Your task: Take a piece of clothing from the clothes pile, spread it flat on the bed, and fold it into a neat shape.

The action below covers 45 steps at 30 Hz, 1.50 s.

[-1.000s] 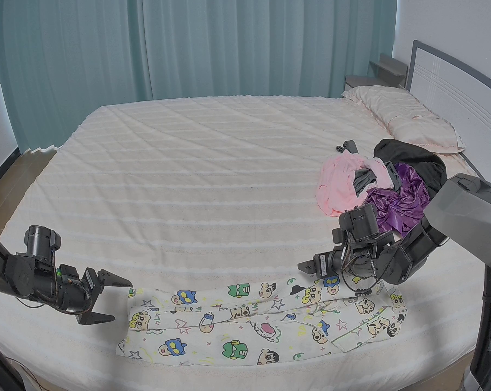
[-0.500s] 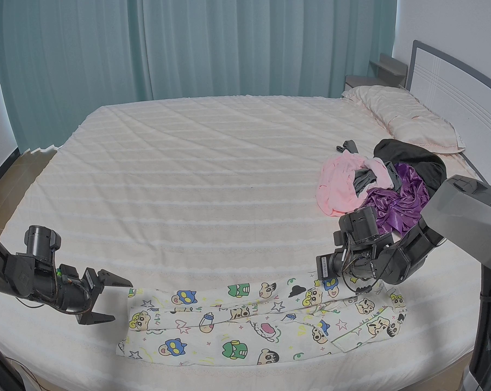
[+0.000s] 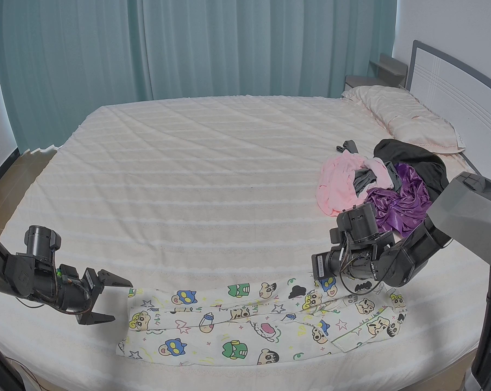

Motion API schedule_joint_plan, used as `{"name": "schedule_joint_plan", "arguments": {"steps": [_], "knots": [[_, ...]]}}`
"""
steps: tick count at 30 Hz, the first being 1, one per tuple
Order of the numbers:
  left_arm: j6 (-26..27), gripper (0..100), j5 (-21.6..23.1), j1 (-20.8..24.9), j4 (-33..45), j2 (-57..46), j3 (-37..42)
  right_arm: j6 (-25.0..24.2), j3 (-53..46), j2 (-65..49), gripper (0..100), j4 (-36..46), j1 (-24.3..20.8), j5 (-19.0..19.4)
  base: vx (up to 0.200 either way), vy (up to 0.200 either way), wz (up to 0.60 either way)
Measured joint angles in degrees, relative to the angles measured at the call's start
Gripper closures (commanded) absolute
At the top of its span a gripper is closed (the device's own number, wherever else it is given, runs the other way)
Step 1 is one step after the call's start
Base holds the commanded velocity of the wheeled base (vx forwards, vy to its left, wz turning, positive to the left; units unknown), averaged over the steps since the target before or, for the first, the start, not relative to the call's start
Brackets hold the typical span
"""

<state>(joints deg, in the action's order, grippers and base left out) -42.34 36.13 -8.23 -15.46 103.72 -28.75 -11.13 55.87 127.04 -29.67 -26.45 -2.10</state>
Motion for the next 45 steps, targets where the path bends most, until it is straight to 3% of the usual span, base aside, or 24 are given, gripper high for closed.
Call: {"name": "schedule_joint_plan", "arguments": {"steps": [3,4,13,20,25,29,45], "knots": [[0.0,0,0.0,0.0,0.0,0.0,0.0,0.0,-0.1,-0.4,100,0.0,-0.4,0.0,0.000,0.000,0.00],[0.0,0,0.0,0.0,0.0,0.0,0.0,0.0,-0.2,-0.4,0,0.0,-0.4,-0.1,0.000,0.000,0.00],[0.8,0,0.0,0.0,-0.1,0.0,0.3,-3.4,-0.4,-0.8,0,-0.4,-0.6,-0.1,0.000,0.000,0.00],[0.8,0,0.0,0.0,-1.1,0.0,0.7,-12.2,-1.0,-3.0,0,-1.0,-0.7,-1.4,0.000,0.000,0.00],[0.8,0,-0.1,0.0,-1.2,0.0,1.0,-22.9,-2.7,-4.0,0,-1.0,-0.7,-3.5,0.000,0.000,0.00],[0.8,0,-0.1,0.0,-1.2,0.0,1.0,-28.5,-4.7,-3.6,0,-1.0,0.4,-3.9,0.000,0.000,0.00],[0.7,0,-0.1,0.0,-1.2,0.0,1.1,-32.9,-10.3,-1.5,0,-6.8,8.4,-1.6,0.000,0.000,0.00]]}}
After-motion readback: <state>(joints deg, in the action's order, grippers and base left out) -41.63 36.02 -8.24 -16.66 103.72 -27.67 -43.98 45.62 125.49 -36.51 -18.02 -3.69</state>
